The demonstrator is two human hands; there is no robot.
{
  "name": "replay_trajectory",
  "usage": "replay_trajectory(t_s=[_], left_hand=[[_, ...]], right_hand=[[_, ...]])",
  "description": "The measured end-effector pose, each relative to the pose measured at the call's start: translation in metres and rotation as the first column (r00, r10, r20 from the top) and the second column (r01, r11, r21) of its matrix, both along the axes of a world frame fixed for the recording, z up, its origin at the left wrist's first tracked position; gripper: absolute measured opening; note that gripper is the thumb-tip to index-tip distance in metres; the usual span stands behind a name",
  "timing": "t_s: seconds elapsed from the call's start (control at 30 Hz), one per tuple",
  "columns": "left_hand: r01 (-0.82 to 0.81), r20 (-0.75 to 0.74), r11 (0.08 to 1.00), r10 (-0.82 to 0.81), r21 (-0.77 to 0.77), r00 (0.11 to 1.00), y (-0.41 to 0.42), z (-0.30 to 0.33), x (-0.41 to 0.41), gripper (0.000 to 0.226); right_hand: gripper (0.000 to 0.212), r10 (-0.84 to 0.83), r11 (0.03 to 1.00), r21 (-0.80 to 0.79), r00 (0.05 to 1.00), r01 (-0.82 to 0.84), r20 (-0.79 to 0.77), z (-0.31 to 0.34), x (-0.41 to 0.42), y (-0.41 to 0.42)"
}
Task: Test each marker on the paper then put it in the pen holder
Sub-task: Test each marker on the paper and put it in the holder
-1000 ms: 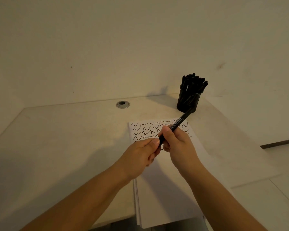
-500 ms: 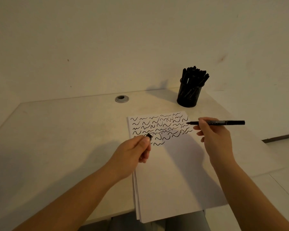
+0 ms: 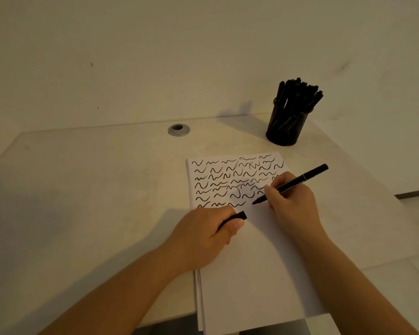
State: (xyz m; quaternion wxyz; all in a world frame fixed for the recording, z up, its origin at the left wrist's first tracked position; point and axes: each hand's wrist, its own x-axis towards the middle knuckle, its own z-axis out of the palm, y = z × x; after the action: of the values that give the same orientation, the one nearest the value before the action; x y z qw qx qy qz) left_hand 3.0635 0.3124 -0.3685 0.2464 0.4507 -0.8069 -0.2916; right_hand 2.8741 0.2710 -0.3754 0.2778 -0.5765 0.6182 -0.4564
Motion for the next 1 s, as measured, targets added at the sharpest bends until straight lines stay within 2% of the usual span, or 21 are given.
replay_trajectory(t_s=[0.13, 0.5, 0.63, 0.7, 0.73, 0.77, 0.83, 0.87, 0.93, 1.0], left_hand=[[-0.001, 0.010, 1.000, 0.001, -0.003, 1.000, -0.001, 0.000, 0.000, 0.026], [-0.008, 0.025, 1.000, 0.008, 0.007, 1.000, 0.002, 0.000, -0.002, 0.027], [-0.024, -0.009, 1.000, 0.024, 0.020, 1.000, 0.002, 0.000, -0.001, 0.030], [-0.035, -0.024, 0.999, 0.035, 0.014, 0.999, 0.001, 0.000, -0.001, 0.031], [-0.039, -0.034, 0.999, 0.040, 0.014, 0.999, 0.001, 0.000, -0.002, 0.031], [-0.042, -0.048, 0.999, 0.043, 0.018, 0.998, 0.001, 0.001, -0.002, 0.032], [-0.047, -0.067, 0.999, 0.049, 0.025, 0.997, 0.001, 0.002, -0.002, 0.037], [-0.047, -0.070, 0.999, 0.049, 0.027, 0.996, 0.002, 0.002, -0.002, 0.039], [-0.048, -0.072, 0.998, 0.050, 0.028, 0.996, 0.002, 0.002, -0.002, 0.041], [-0.050, -0.072, 0.998, 0.052, 0.031, 0.996, 0.002, 0.002, -0.002, 0.040]], right_hand=[[0.017, 0.027, 1.000, -0.007, 0.998, -0.028, -0.048, -0.002, 0.002, -0.001], [0.019, -0.157, 0.987, -0.054, 0.986, 0.153, -0.063, 0.000, -0.004, 0.002], [0.016, -0.232, 0.957, -0.128, 0.951, 0.261, 0.206, 0.014, -0.010, 0.006], [0.014, -0.213, 0.965, -0.073, 0.916, 0.252, 0.340, 0.023, -0.010, 0.011], [0.014, -0.173, 0.978, -0.023, 0.870, 0.206, 0.462, 0.026, -0.009, 0.013], [0.017, -0.127, 0.990, 0.030, 0.777, 0.138, 0.617, 0.027, -0.007, 0.015], [0.021, -0.083, 0.995, 0.100, 0.495, -0.009, 0.865, 0.027, 0.000, 0.019], [0.024, -0.081, 0.992, 0.112, 0.388, -0.056, 0.918, 0.025, 0.004, 0.022], [0.034, -0.079, 0.992, 0.106, 0.307, -0.075, 0.949, 0.017, 0.011, 0.027], [0.044, -0.059, 0.997, 0.075, 0.349, -0.031, 0.935, 0.009, 0.015, 0.032]])
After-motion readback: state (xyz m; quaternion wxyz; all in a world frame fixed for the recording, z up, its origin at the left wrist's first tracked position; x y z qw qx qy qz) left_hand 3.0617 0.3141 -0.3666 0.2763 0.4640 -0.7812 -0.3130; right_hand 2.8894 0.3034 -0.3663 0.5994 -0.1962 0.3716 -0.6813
